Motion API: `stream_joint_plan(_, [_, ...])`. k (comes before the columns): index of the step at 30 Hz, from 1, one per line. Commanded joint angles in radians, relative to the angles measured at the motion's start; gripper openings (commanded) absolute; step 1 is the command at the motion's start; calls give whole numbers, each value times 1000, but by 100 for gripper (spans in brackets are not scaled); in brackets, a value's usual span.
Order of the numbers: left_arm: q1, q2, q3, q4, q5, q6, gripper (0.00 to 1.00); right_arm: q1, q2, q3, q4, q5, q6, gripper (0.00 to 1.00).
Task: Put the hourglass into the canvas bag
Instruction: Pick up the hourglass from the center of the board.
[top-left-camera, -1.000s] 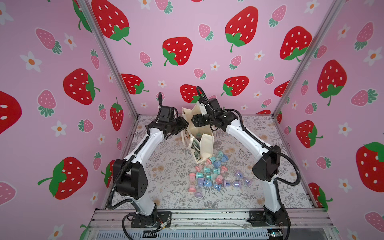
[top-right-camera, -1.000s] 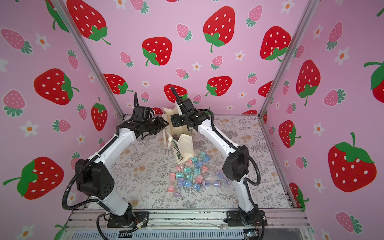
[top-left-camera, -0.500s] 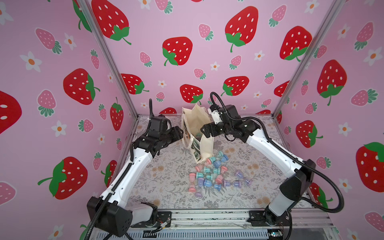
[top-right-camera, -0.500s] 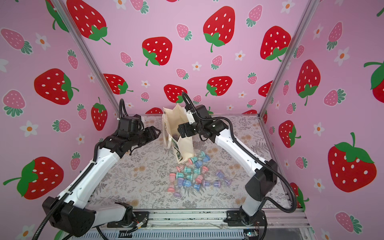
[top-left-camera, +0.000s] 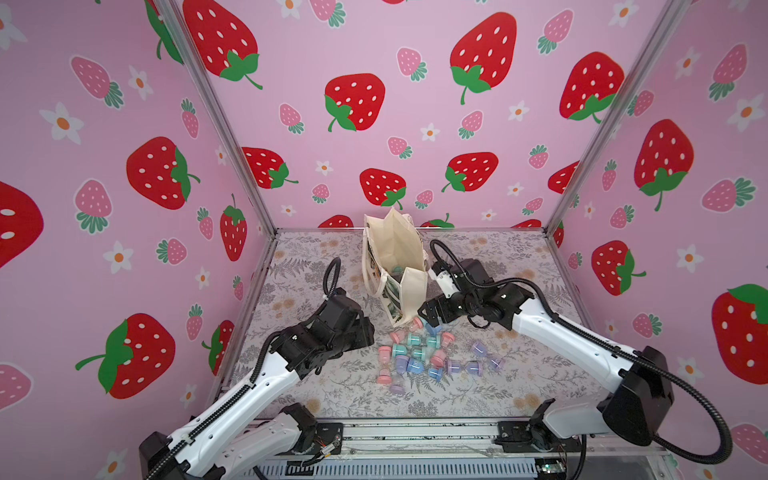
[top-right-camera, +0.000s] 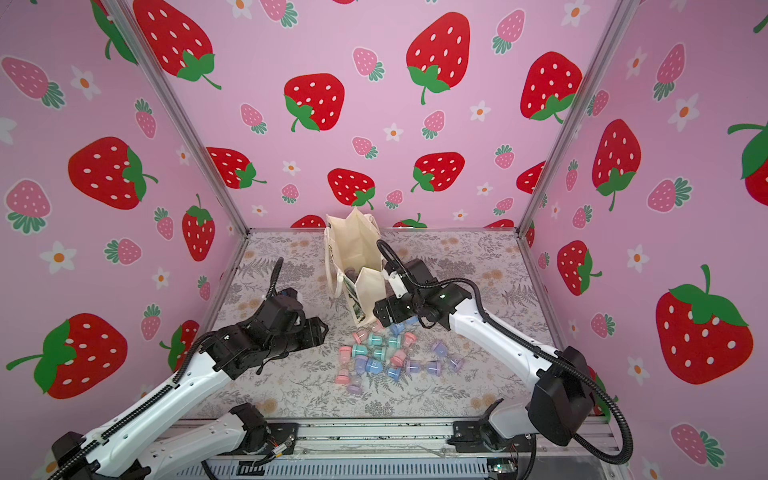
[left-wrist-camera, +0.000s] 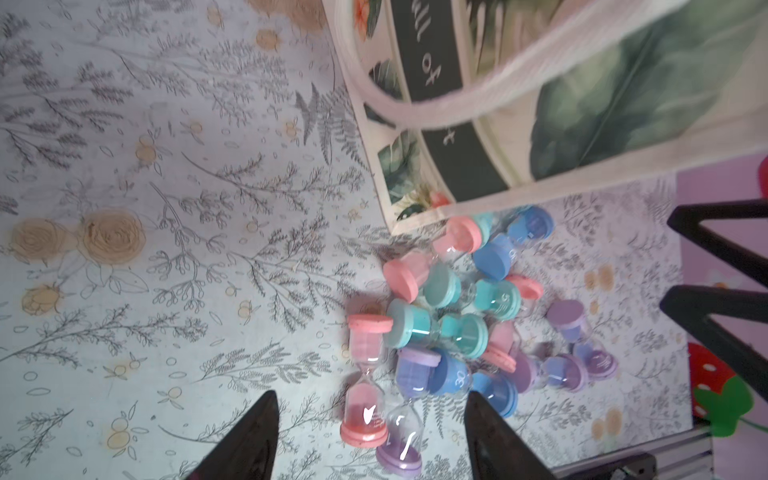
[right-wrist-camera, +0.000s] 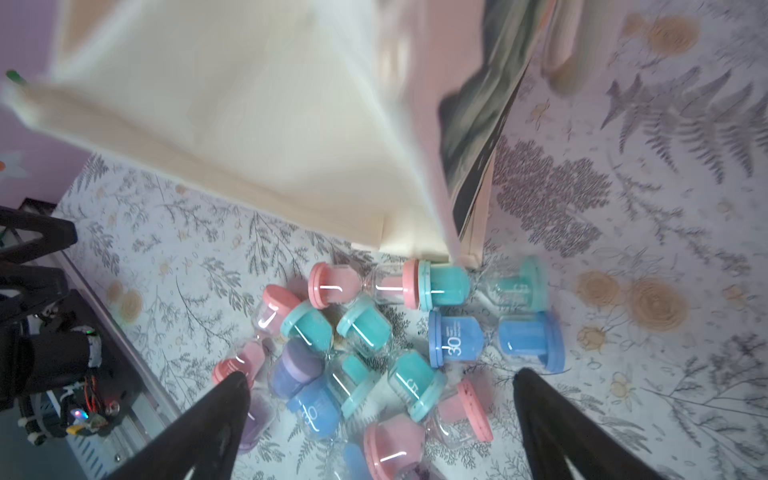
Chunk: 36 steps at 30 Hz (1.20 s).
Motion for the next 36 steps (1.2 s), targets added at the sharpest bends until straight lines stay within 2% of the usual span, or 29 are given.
stream_joint_plan(1, [-68,27,-50,-14,-64,-106,72,23,-29,-83,113,-43,21,99])
stream_joint_plan(6, [-157,87,-125,44,-83,-180,72,40,8,-163,198,-75,36,99])
stream_joint_plan(10, [-170,154,-154,103,-65,-191,72,42,17,-217,277,-99,58,99])
stream_joint_plan(16, [-176,291,-150,243,-47,-156,71,42,22,-263,345,-101,78,99])
stream_joint_plan(23, [-176,458,-82,266,-78,-136,64,42,16,-276,353,-84,78,99])
stream_joint_plan(36, [-135,593,-39,309,-123,-115,57,41,1,-292,380,-70,83,99])
